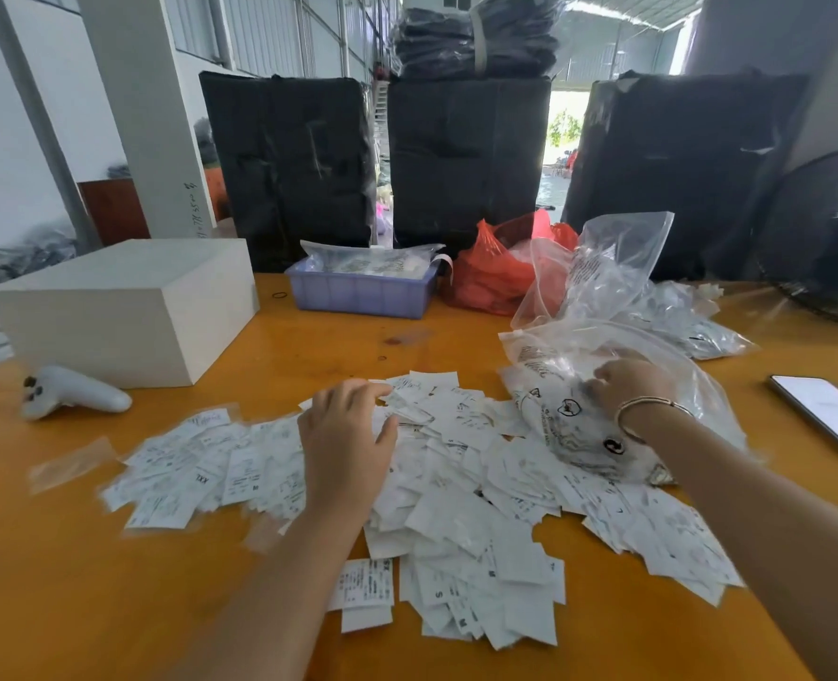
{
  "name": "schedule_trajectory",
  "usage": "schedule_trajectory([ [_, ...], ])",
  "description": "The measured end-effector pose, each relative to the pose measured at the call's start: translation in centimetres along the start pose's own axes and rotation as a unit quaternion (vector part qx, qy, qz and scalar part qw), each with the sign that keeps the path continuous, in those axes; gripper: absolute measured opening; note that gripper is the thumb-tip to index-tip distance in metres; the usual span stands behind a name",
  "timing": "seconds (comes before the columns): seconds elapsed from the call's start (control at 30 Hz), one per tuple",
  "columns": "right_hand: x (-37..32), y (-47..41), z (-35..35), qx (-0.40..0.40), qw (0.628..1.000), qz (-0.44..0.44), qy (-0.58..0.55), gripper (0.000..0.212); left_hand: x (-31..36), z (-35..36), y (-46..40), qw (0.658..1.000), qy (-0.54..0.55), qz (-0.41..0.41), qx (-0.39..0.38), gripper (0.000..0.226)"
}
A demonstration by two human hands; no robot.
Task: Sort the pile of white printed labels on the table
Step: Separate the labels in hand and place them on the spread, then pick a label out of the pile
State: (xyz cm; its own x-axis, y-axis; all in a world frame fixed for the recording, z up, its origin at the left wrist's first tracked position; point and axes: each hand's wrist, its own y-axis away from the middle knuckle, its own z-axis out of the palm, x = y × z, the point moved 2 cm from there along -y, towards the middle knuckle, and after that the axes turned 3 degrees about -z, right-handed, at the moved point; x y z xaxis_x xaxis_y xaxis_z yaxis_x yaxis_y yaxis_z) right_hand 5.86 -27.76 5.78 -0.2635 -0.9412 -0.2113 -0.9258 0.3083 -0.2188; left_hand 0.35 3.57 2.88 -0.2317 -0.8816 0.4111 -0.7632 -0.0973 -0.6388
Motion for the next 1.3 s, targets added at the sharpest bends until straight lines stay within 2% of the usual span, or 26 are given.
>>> schedule_trajectory([
  [0.07,0.4,0.0,1.2,-0.052,0.999,0.008,0.011,0.033,0.0,-0.2,0.0,1.000,-0.009,0.014,0.010,0.024],
  [0.23,0.4,0.6,1.3,0.038,0.995,0.049,-0.080,0.032,0.1,-0.3,0.1,0.999,-0.007,0.035,0.022,0.016],
  [0.3,0.5,0.8,1.1,0.048,0.994,0.060,-0.083,0.030,0.3,-0.3,0.2,0.999,0.000,0.044,0.017,0.015],
  [0.4,0.4,0.9,0.9,0.054,0.997,0.042,-0.041,0.036,0.5,-0.1,0.3,0.998,0.004,0.055,0.006,0.014],
  [0.63,-0.3,2.2,-1.8,0.178,0.979,-0.018,-0.096,0.033,0.6,0.4,0.4,0.996,0.023,0.077,-0.030,0.014],
  [0.67,-0.8,2.6,-2.5,0.200,0.971,-0.030,-0.127,0.033,0.6,0.4,0.5,0.996,0.031,0.080,-0.033,0.014],
  [0.73,-2.3,3.6,-3.7,0.217,0.939,-0.061,-0.259,0.029,0.9,0.4,0.4,0.992,0.088,0.081,-0.037,0.013],
  [0.8,-4.5,5.0,-4.3,0.183,0.898,-0.120,-0.382,0.020,1.2,0.1,0.3,0.978,0.196,0.061,-0.041,0.017],
  [0.87,-6.8,6.9,-3.4,0.091,0.879,-0.184,-0.430,0.018,1.2,-0.2,0.2,0.964,0.260,0.033,-0.042,0.021],
  [0.93,-8.7,8.7,-1.5,-0.008,0.874,-0.229,-0.429,0.022,1.1,-0.2,0.2,0.957,0.280,0.016,-0.068,0.026],
  [1.0,-9.8,9.6,0.2,-0.061,0.881,-0.267,-0.385,0.021,1.1,-0.1,0.3,0.944,0.309,0.005,-0.117,0.043],
  [1.07,-10.3,9.8,1.1,-0.078,0.889,-0.312,-0.326,0.020,1.1,0.2,0.3,0.926,0.338,-0.004,-0.167,0.067],
  [1.13,-10.7,9.8,1.6,-0.079,0.889,-0.357,-0.277,0.020,1.3,0.5,0.4,0.925,0.321,0.000,-0.204,0.076],
  [1.2,-10.9,9.7,2.2,-0.069,0.884,-0.368,-0.281,0.020,1.4,0.8,0.4,0.935,0.286,0.012,-0.210,0.065],
  [1.3,-11.1,9.8,2.5,-0.055,0.871,-0.340,-0.351,0.021,1.3,1.0,0.3,0.938,0.289,0.023,-0.192,0.044],
])
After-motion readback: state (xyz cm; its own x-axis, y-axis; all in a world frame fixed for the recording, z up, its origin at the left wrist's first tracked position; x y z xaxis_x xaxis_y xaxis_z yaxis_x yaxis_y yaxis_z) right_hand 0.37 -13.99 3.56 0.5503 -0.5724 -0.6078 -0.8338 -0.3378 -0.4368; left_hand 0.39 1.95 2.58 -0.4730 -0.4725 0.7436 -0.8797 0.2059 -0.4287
